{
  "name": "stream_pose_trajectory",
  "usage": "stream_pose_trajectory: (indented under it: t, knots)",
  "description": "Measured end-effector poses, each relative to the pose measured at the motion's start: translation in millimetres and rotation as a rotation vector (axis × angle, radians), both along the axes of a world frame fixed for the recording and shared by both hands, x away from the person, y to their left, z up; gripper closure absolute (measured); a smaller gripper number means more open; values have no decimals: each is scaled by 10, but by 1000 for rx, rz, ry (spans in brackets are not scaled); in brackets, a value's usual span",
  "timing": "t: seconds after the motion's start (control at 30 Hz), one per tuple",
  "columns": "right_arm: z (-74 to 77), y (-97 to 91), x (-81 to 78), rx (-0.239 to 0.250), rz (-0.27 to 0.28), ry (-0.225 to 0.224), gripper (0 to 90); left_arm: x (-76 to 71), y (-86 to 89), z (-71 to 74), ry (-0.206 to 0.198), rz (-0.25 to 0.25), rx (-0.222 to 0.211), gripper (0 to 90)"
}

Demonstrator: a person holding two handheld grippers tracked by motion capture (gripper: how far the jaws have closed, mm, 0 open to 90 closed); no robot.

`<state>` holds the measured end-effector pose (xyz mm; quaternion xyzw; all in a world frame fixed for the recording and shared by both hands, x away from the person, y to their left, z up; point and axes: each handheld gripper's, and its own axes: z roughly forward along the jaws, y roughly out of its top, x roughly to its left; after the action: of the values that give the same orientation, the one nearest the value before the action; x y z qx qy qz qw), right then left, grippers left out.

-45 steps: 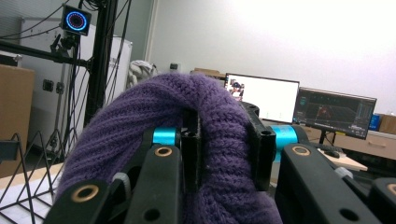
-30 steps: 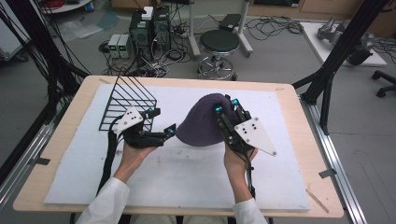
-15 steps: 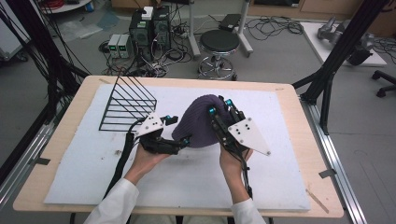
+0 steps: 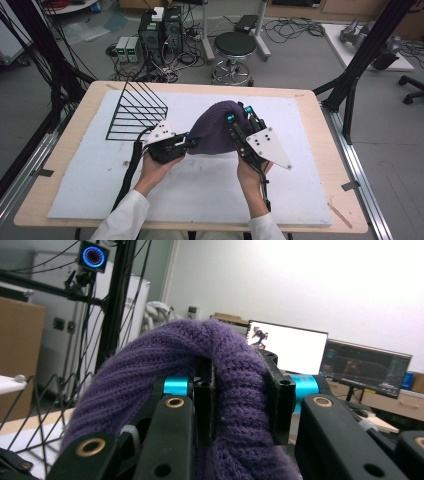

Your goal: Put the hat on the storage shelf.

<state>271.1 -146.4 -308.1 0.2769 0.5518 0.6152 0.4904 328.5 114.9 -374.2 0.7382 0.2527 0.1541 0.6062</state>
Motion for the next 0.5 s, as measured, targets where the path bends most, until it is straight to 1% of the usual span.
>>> stream_pose_trajectory:
  t: [0.07,0.13,0.17,0.27,0.37,0.4,0.47,0.5]
  knots:
    - [5,-18,-5,7,-8,0,720,8,26,7,5,1,-7,822]
    - [3,-23,-4,14,-7,11,720,31,130,32,26,5,-34,823]
    - [3,-23,-4,14,-7,11,720,31,130,32,26,5,-34,824]
    - [-4,19,-14,8,-8,6,720,34,238,59,27,13,-48,824]
    - [-5,52,-24,2,-6,2,720,37,285,73,30,21,-62,824]
    - [-6,62,-26,3,-7,4,719,41,331,96,24,27,-69,824]
    - [-4,71,-23,6,-7,4,720,41,348,106,24,31,-73,824]
    - [-6,91,-11,21,-1,9,719,43,400,137,21,34,-78,824]
